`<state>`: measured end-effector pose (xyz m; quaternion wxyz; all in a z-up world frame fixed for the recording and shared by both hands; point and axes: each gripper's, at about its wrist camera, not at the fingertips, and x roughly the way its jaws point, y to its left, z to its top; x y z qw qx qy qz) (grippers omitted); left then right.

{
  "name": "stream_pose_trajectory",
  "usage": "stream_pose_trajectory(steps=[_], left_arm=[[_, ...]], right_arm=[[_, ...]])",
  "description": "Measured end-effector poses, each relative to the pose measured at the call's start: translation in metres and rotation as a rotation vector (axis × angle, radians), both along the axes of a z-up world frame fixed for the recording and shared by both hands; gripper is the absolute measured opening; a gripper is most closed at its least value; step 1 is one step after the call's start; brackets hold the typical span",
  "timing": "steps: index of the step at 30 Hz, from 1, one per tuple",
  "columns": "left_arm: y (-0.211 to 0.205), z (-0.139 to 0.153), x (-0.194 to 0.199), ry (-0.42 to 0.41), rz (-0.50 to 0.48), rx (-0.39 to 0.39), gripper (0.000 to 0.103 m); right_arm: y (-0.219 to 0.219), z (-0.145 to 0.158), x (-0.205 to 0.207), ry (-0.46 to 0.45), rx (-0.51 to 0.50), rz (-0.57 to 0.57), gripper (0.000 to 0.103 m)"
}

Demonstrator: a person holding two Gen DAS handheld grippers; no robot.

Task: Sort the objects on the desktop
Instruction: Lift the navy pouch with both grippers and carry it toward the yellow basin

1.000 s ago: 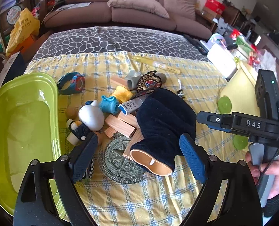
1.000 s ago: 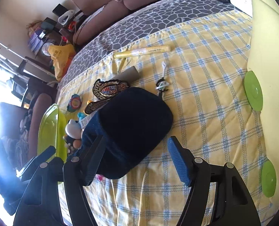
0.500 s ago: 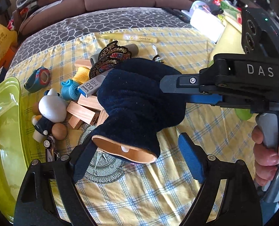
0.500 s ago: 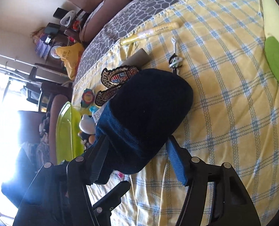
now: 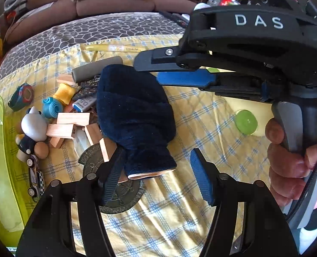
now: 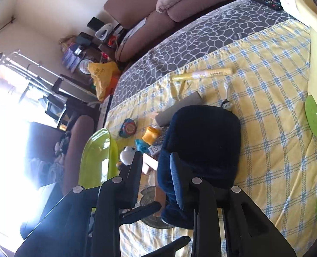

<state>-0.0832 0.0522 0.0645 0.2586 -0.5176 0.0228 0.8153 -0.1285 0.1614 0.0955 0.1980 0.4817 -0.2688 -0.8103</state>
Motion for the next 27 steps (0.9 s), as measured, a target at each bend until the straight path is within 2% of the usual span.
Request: stream_pose_trajectory(steps=[1,4,6,9,12,17,22,24,27], left_arm=[[-0.004,-0.001,-0.003,-0.006,0.016,0.003,0.060],[-0.020,-0.005,-0.013,-0.024,0.088,0.016,0.062],[-0.033,-0.007,-0.020,-0.043,0.131,0.043,0.066],[-0.045,-0.012,-0.028,-0.079,0.162,0.107,0.066],[-0.045,-0.013,-0.028,-0.092,0.161,0.132,0.067],[-0.039,-0.016,-0.031,-0.099,0.159,0.143,0.067],[-0.043,-0.013,-0.041,-0.096,0.214,0.179,0.076],[-0.047,-0.012,-0.050,-0.096,0.254,0.226,0.076],[-0.052,-0.019,-0.062,-0.137,0.307,0.297,0.076]], right_arm=[[0.002,0.000,0.000,-0.002,0.039,-0.012,0.037],[0.009,-0.007,0.000,-0.012,0.170,-0.035,0.053],[0.016,-0.017,-0.002,-0.038,0.214,-0.045,0.059],[0.026,-0.038,-0.006,-0.102,0.218,-0.050,0.061],[0.027,-0.053,-0.008,-0.149,0.188,-0.036,0.061],[0.019,-0.056,-0.007,-0.146,0.198,-0.006,0.061],[0.014,-0.066,-0.007,-0.185,0.203,0.000,0.061],[0.015,-0.064,-0.008,-0.181,0.196,-0.007,0.061],[0.015,-0.062,-0.007,-0.172,0.198,-0.011,0.060]])
